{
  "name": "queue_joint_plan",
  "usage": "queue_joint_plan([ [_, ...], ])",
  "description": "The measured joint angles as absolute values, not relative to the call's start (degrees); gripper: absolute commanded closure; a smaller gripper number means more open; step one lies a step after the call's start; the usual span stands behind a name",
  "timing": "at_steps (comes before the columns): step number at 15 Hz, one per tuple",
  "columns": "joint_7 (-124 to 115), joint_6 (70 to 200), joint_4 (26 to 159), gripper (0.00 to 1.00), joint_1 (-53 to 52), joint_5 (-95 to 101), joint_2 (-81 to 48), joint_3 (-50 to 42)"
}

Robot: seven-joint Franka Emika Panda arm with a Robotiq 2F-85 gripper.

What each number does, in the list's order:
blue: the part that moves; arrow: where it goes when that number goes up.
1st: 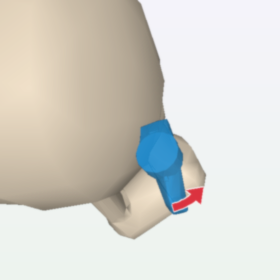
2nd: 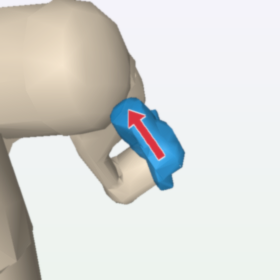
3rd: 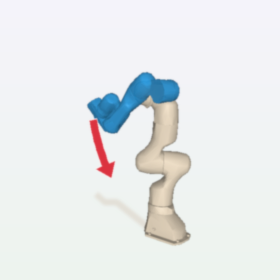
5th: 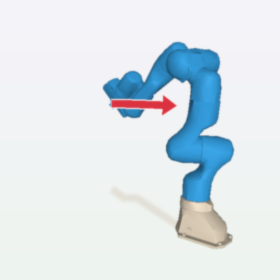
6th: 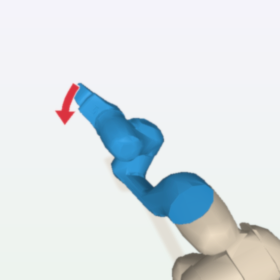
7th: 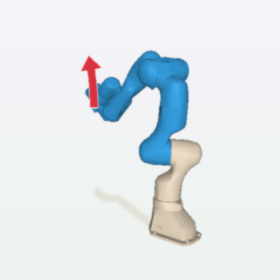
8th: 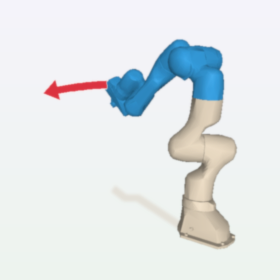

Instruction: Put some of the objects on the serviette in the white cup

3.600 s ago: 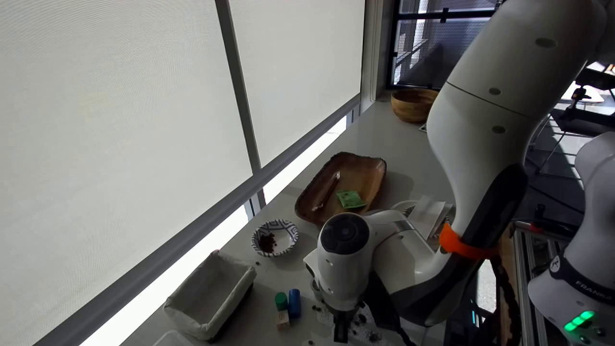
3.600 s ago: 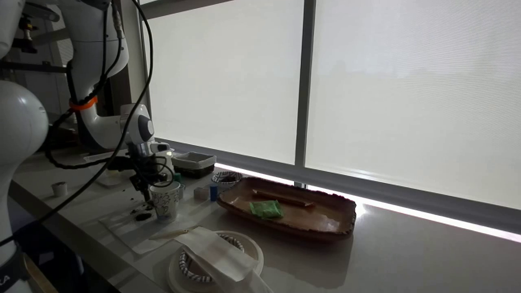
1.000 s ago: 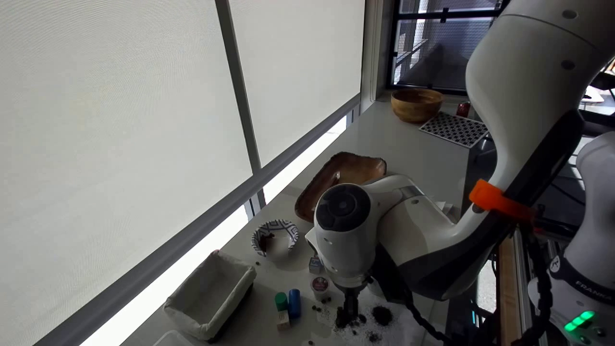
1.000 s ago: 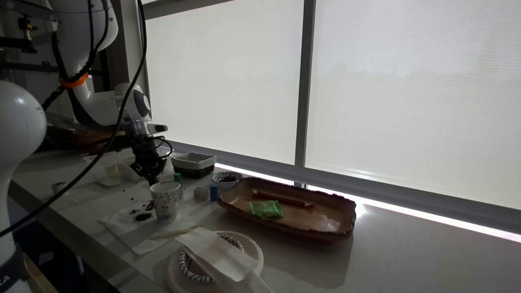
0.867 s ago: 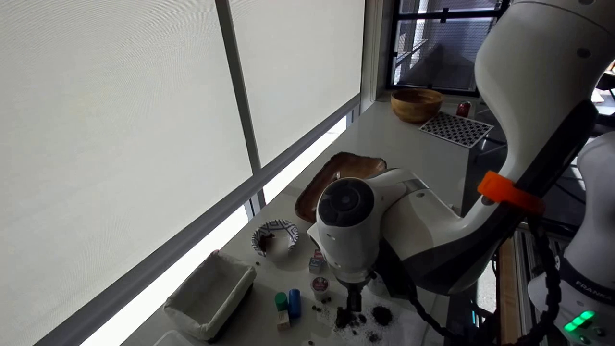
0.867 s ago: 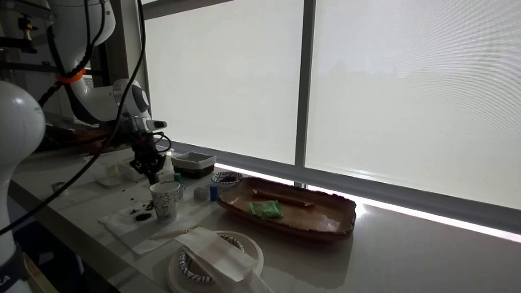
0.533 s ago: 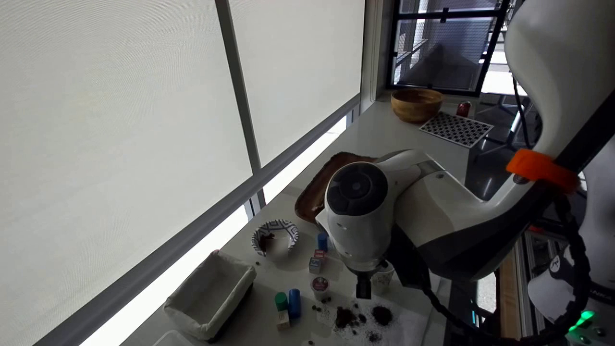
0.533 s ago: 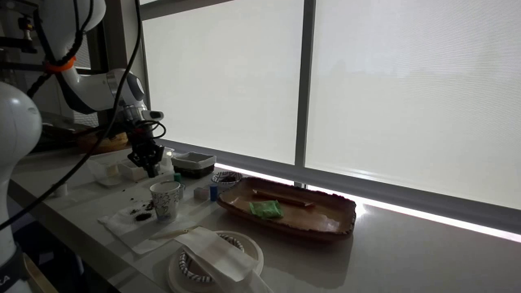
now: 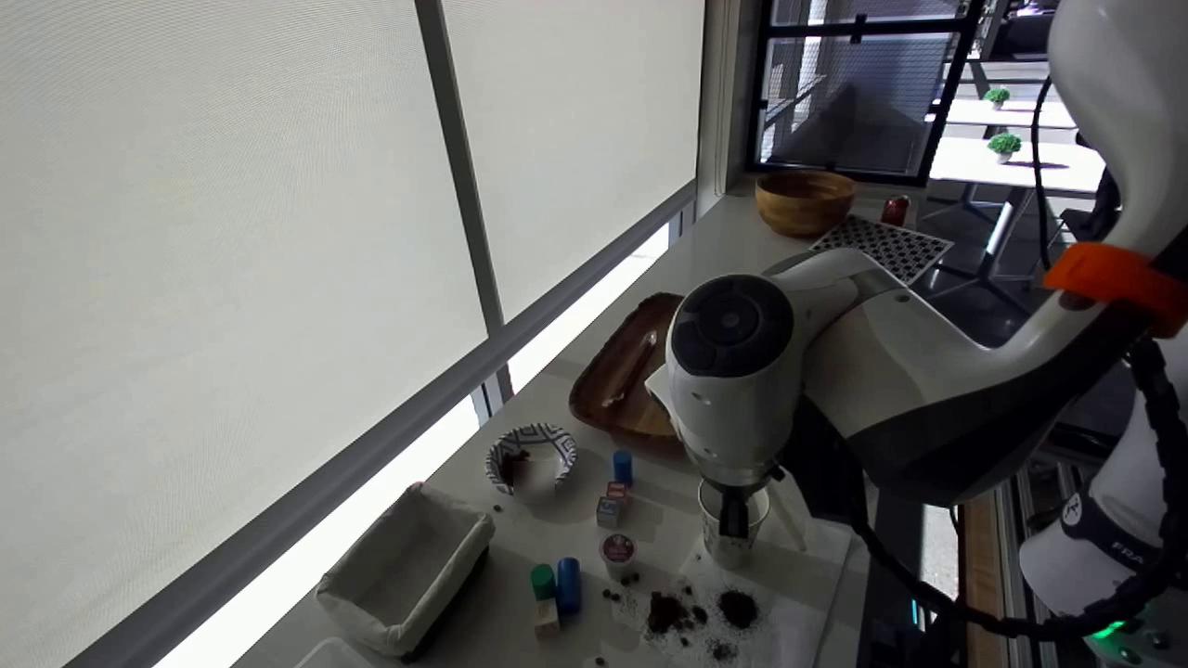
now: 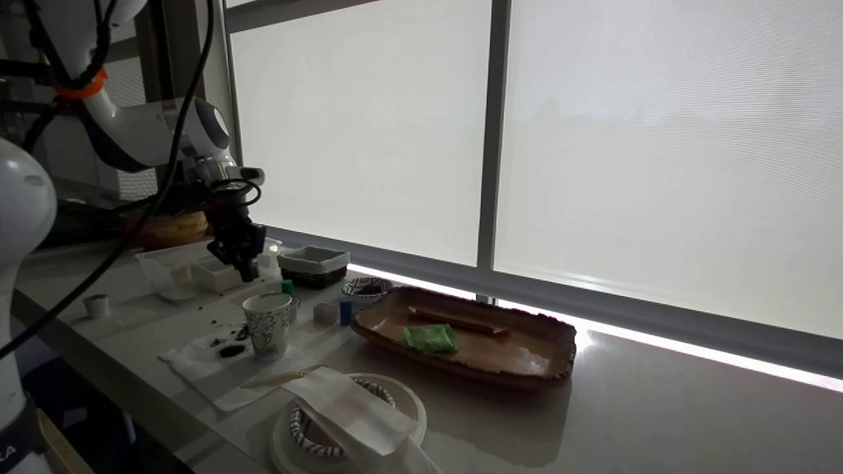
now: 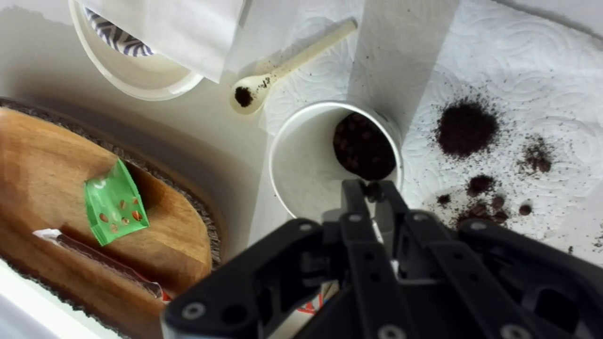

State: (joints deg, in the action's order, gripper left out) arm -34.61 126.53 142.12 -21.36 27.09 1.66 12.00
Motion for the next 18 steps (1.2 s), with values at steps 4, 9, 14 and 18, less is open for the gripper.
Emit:
queue_joint_plan([
  [4,-34.6,126.8,143.5,0.95,-18.3,29.6,2.3,12.2],
  [9,-33.8,128.4,143.7,0.94,-16.3,30.3,2.2,12.2],
  [14,-33.0,129.3,143.9,0.53,-15.6,30.3,2.1,12.3],
  [18,-32.3,129.6,143.9,0.22,-15.4,30.3,2.1,12.3],
])
